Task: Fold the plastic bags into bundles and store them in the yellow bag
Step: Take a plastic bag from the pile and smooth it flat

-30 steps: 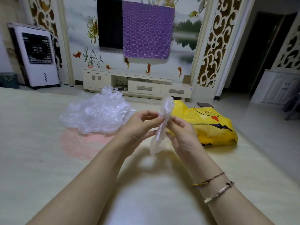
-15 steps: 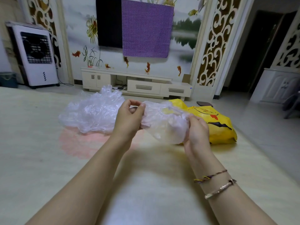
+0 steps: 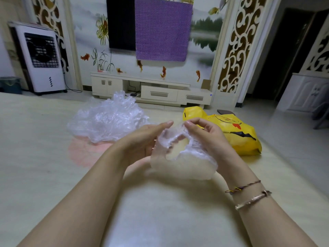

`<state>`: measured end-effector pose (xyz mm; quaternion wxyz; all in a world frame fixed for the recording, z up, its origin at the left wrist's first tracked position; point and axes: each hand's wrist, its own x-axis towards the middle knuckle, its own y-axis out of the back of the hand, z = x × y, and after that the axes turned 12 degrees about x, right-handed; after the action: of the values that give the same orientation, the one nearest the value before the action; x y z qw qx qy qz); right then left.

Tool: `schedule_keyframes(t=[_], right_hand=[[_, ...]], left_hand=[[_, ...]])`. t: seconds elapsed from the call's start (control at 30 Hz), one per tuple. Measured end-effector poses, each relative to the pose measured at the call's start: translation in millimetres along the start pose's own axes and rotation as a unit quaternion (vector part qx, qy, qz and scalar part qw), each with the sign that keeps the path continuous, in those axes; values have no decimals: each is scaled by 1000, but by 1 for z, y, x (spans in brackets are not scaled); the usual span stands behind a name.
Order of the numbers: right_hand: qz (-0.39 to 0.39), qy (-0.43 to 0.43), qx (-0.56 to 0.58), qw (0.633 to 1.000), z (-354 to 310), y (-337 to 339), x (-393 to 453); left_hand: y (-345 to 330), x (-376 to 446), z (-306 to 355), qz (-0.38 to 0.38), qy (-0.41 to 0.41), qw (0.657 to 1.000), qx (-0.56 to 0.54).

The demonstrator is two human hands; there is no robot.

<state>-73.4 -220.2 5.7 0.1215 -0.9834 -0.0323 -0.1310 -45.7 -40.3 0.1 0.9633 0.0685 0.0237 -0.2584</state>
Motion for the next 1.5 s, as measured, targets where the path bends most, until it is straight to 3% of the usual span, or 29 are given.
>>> schedule_keyframes(t=[0.1,0.33,0.5,0.63,0.83,0.97,1.03,1.1,1.23,1.3,1.4,1.5], right_hand=[[27,6,-12,1000,0,4,2],[13,1,-64,998,2,7,3],[-15,-96,-90,991,8,7,4],[-26,-104,-115,988,14,-4,2],[85,-108,59,989,24,-5,6],[142,-119,113,976,28,-4,9],[161,-127,60,977,30,-1,12],[162,-135,-72,975,33,3,15],[95,-167,-327,925,30,3,9],[72,-139,-390,907,26,0,4],[71,8,-500,863,22,-7,-1],[72,64,-461,882,20,-11,-2]], left_hand=[[6,0,5,54,-34,998,22],[16,-9,5,33,-45,989,139],[22,-5,8,198,-132,971,13],[23,-5,14,249,-199,945,-72],[29,-7,14,309,-179,932,-68],[38,-7,7,409,-129,897,107],[43,-6,5,417,-73,885,195],[47,-6,0,387,4,879,277],[51,-10,-7,307,106,837,440],[53,-10,-9,291,95,833,461],[49,-10,-2,296,5,840,456],[41,-12,0,278,-88,873,392]])
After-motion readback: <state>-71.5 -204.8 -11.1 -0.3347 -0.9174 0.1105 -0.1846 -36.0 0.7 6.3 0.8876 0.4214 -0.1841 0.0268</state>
